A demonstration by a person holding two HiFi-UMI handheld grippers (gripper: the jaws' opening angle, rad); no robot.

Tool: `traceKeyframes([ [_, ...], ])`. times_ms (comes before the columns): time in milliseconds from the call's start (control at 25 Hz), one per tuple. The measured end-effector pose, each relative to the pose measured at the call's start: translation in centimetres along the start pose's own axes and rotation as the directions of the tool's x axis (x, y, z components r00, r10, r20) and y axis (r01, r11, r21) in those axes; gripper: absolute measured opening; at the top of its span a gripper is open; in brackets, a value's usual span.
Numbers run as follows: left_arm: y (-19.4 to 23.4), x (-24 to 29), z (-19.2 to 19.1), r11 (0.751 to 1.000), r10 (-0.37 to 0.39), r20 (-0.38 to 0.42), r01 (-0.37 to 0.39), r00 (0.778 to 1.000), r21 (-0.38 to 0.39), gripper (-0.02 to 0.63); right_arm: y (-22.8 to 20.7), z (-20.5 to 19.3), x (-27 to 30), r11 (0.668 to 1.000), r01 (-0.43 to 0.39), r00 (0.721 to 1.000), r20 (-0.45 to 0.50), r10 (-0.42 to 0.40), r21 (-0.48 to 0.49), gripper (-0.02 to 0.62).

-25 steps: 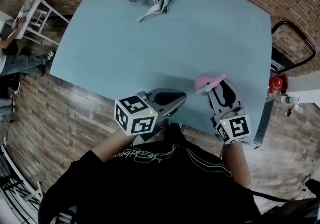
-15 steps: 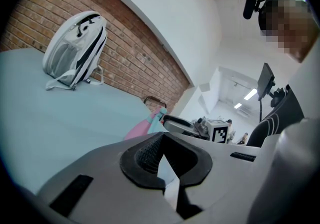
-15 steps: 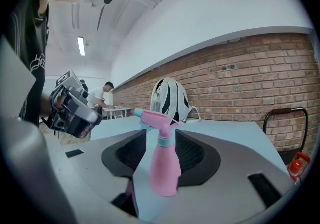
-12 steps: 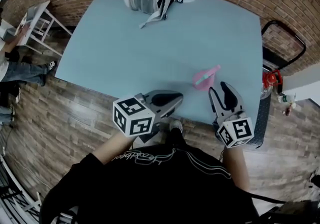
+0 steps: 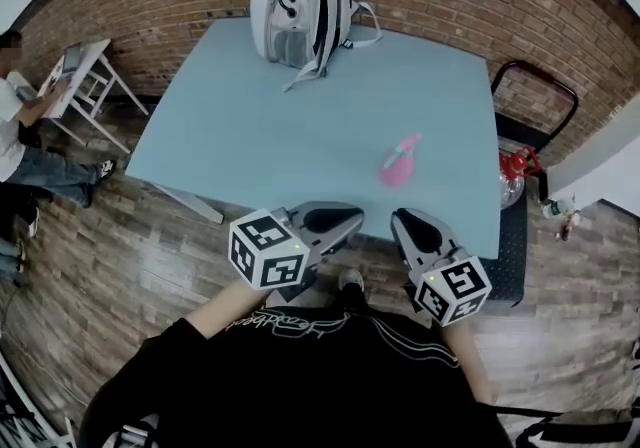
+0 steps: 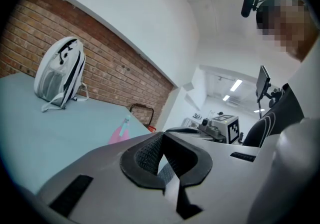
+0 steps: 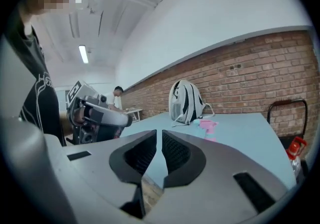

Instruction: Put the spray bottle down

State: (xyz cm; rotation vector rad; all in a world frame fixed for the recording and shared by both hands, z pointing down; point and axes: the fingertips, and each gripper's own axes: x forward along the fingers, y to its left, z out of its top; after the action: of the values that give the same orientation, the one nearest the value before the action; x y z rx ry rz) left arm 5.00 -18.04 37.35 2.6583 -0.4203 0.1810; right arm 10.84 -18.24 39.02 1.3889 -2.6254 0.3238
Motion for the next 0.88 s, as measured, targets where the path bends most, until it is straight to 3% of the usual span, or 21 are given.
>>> traceKeyframes([
  [120, -1.6, -1.4, -0.5, 1.000, -0.029, 0.001, 0.029, 1.000, -0.013, 0.006, 1.8, 0.5, -1.4, 0.995, -0.015, 1.000, 0.021, 0.013, 0.098, 0.031],
  [280, -2.9, -3.0, -0.6, 0.999, -0.039, 0.014, 0.039, 0.999, -0.009, 0.008, 4.1, 1.3, -2.5, 0.988, -0.049, 0.998, 0.052, 0.041, 0.145, 0.023],
  [880, -7.2, -6.1, -1.0, 0.992, -0.125, 0.036, 0.124, 0.991, 0.023, 0.006, 8.1, 0.6, -4.6, 0.992, -0.014, 0.999, 0.035, 0.010, 0.124, 0.014],
])
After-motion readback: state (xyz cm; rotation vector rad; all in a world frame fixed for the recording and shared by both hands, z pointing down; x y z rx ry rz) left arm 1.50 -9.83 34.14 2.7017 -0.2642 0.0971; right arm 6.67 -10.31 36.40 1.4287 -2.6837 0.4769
